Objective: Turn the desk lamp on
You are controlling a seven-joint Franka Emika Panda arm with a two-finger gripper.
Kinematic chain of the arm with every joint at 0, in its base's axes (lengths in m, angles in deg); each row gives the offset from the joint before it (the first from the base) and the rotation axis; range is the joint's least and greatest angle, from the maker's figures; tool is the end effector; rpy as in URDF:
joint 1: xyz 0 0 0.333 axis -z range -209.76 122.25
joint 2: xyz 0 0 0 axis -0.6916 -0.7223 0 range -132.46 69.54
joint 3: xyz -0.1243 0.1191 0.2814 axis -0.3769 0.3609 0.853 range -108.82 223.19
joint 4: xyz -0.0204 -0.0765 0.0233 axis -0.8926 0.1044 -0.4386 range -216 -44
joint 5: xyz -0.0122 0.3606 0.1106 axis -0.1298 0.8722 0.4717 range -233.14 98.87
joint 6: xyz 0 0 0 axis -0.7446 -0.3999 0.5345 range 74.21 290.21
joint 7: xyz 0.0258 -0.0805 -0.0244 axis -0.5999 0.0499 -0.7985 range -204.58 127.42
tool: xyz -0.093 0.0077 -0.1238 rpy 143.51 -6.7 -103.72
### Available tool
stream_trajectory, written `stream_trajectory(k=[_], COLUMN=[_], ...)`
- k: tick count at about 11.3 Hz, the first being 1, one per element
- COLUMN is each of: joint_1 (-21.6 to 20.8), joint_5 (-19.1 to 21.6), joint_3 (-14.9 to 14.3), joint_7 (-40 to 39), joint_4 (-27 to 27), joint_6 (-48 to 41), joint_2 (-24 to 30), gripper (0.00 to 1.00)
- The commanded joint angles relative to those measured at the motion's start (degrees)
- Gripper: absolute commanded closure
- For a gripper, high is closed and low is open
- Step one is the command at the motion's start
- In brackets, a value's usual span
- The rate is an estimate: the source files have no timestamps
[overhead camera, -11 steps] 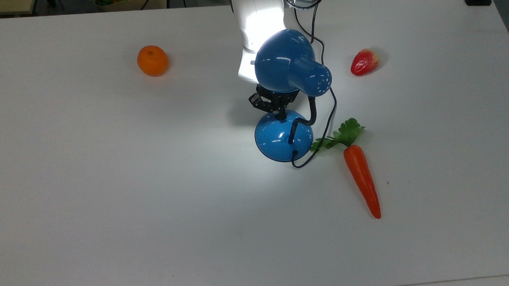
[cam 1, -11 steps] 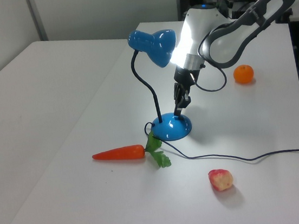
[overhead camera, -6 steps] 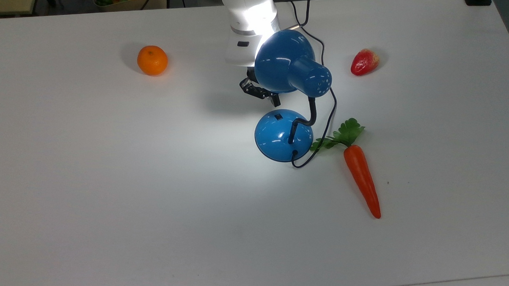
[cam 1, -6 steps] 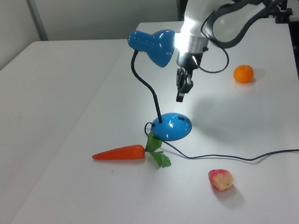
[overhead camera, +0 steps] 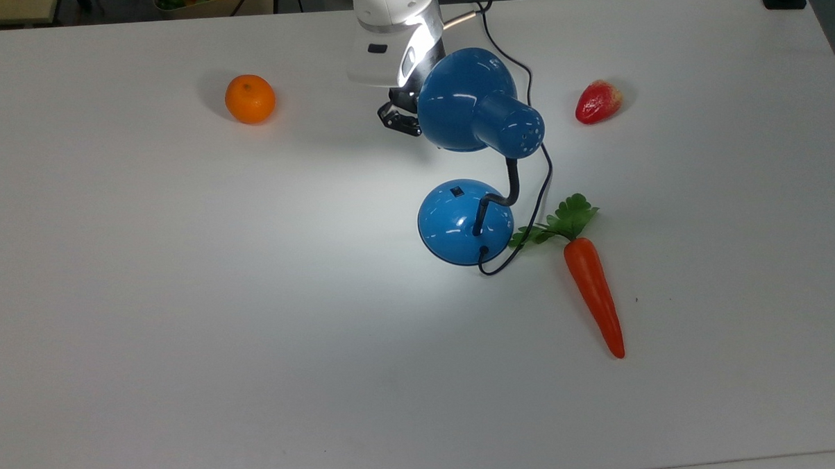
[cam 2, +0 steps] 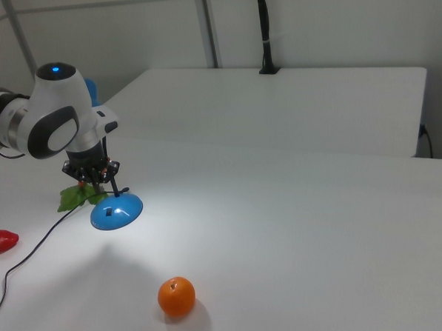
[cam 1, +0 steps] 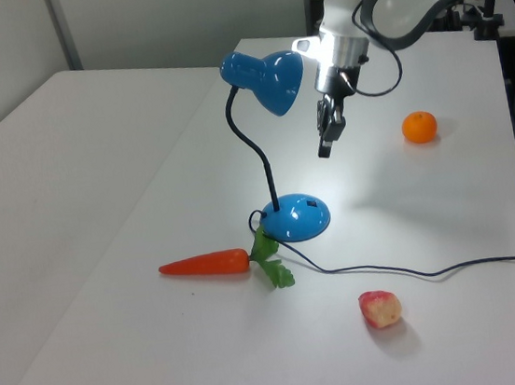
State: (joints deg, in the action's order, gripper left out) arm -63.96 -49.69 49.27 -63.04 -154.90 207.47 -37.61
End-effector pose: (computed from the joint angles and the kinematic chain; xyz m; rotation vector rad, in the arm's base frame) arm 0.5757 0.1440 0.4004 -2.8396 -0.6652 -0.3222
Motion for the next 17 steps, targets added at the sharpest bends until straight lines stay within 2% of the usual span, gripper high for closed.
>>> stream_trajectory(k=[1,4,5,6,7,8,9,10,11,12,14,16,17], joint_1=[0.9,1.2,1.7,1.8,1.8,2.0,2.9,3.1,3.6,3.8,6.3,7.4,8.5], joint_5=[0.1,-2.8,-4.9,-10.4,-13.8,-14.5,-15.2,-15.9,-17.2,-20.0,-19.6,-19.8,-19.8], joint_3=[-0.4,-2.0,-2.1,-1.9,-1.9,-1.9,-2.0,-2.0,-2.0,-1.9,-1.9,-2.0,-2.0], joint_7=[2.4,3.8,9.6,15.9,18.3,18.3,18.3,18.7,18.9,19.1,19.3,25.0,25.2], joint_4=[2.0,7.6,10.4,13.2,15.6,17.2,18.2,18.3,18.3,18.4,19.0,19.4,19.5], joint_6=[-6.1,-17.7,-21.0,-24.9,-29.8,-34.1,-37.0,-38.3,-38.9,-39.4,-39.4,-39.5,-39.6], joint_2=[1.8,1.8,1.9,1.8,1.8,1.9,2.4,2.8,3.1,3.1,3.6,4.3,4.9], gripper=[0.98,0.92,0.91,0.91,0.89,0.84,0.72,0.40,0.00,0.00,0.00,0.00,0.00])
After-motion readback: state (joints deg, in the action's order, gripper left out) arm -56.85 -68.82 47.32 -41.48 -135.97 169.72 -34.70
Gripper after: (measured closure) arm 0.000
